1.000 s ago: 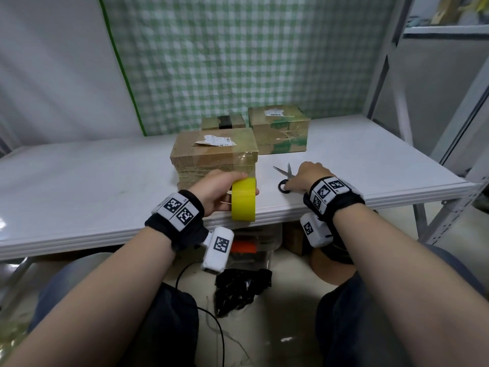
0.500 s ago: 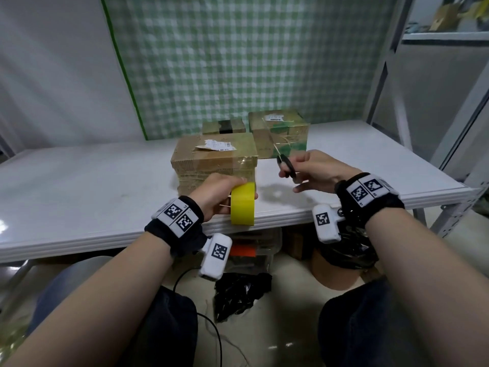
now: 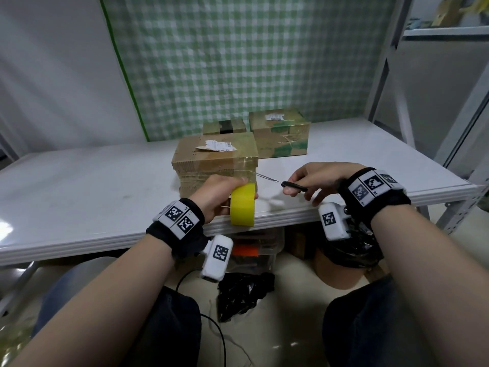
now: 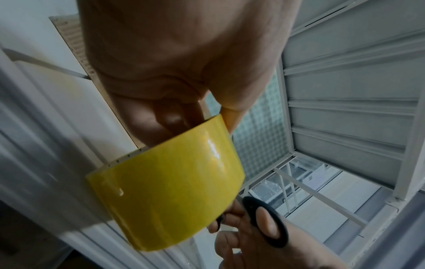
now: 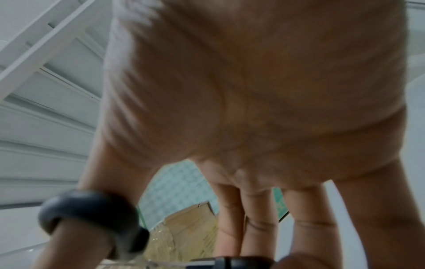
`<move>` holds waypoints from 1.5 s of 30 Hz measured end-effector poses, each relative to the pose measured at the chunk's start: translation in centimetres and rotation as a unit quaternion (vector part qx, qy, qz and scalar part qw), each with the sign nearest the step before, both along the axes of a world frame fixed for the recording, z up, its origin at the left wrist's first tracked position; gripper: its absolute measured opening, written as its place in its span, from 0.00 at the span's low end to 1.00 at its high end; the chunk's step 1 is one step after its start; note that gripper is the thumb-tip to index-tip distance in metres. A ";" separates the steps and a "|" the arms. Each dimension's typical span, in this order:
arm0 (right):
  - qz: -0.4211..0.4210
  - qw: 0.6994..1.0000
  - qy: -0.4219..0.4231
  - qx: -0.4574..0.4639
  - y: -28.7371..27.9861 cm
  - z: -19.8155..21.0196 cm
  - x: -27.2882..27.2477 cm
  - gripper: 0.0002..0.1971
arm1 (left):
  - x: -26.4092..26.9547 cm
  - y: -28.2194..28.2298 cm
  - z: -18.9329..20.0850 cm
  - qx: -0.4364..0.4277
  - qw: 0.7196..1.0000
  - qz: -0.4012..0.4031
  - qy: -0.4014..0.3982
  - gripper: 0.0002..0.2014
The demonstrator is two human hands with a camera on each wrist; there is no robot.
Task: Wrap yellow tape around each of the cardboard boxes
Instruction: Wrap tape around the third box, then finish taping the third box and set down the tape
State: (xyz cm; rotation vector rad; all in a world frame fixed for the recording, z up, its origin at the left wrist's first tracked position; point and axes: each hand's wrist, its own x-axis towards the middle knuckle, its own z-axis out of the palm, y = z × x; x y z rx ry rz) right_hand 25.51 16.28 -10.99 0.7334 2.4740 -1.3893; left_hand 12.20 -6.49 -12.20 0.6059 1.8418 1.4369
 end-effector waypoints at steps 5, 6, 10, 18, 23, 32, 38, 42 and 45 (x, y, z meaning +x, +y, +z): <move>0.038 0.999 -0.006 0.005 -0.9 0.4 -1.5 0.41 | 0.0 -0.1 -0.3 -0.002 1.000 0.001 -0.008 0.14; 0.041 0.999 -0.005 0.008 -1.1 0.4 -1.8 0.41 | 0.0 -0.1 -0.3 -0.002 1.000 0.000 -0.007 0.14; 0.039 0.999 0.006 0.014 -1.5 0.5 -2.7 0.36 | -0.2 -0.2 -0.3 -0.003 1.000 0.007 -0.002 0.13; 0.011 0.998 0.060 0.015 -1.6 0.2 -2.8 0.12 | -0.2 -0.3 -0.1 -0.017 0.999 0.023 -0.018 0.13; -0.014 0.998 0.064 0.017 -1.6 -0.4 -2.9 0.10 | -0.8 -0.3 0.0 -0.050 0.999 0.015 -0.003 0.20; 0.029 0.995 0.038 0.085 -1.4 -0.6 -3.6 0.12 | -2.0 -0.7 0.7 -0.120 0.992 -0.004 0.027 0.09; 0.018 0.983 0.024 0.180 -0.6 -1.2 -4.3 0.21 | -2.3 -1.4 0.9 -0.148 0.988 -0.013 0.035 0.20; 0.049 0.973 -0.023 0.226 -0.8 -1.3 -3.8 0.26 | -2.9 -1.6 0.6 -0.145 0.988 0.001 0.056 0.19; 0.066 0.970 -0.041 0.229 -1.4 -1.4 -3.3 0.26 | -3.1 -1.8 0.7 -0.112 0.992 0.017 0.062 0.16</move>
